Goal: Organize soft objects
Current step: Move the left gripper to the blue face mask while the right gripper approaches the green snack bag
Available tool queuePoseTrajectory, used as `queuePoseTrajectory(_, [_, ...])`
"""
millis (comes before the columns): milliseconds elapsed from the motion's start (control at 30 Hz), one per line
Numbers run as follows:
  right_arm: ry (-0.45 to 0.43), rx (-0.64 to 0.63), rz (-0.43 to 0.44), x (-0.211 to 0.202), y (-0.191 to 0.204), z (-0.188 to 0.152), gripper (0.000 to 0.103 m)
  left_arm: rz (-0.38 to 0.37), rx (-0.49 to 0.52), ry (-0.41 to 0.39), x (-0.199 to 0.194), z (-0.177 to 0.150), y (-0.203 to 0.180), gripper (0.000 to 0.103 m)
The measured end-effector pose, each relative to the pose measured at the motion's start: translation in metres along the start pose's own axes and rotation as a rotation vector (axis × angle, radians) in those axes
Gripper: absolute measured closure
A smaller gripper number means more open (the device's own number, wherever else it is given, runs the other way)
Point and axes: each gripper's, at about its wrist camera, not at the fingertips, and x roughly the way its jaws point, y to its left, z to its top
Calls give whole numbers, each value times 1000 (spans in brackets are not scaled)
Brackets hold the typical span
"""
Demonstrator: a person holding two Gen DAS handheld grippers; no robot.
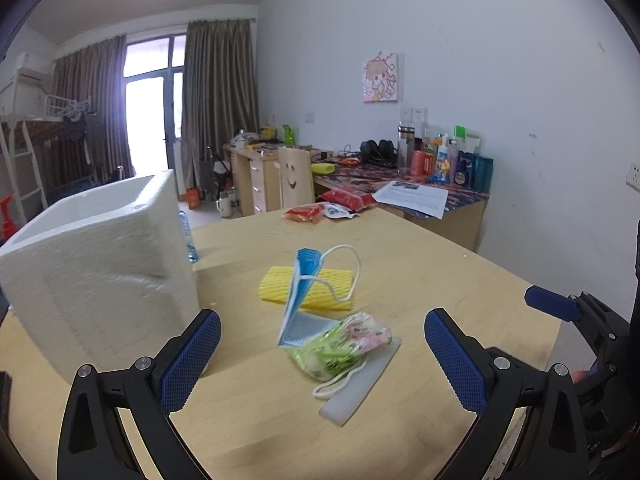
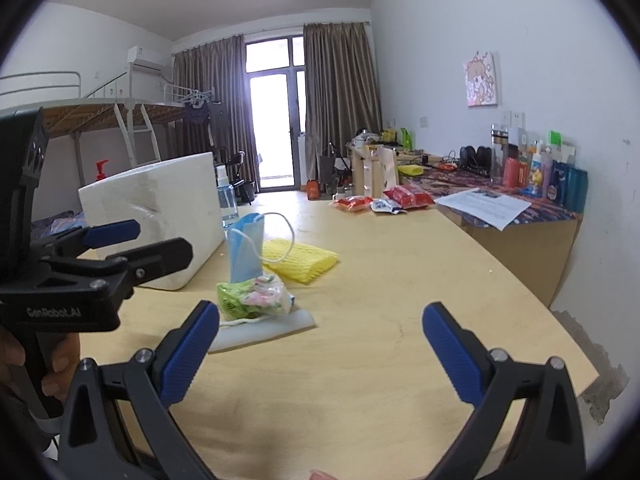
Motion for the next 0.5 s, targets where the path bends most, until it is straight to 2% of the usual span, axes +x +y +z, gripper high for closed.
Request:
queuePoseTrajectory(300, [26,-16,39,14,-6,2,0,-9,-24,72,38,10,0,3])
queuePoseTrajectory(500, [64,-32,67,29,-4,1,0,7,-23,112,60,12,9,13])
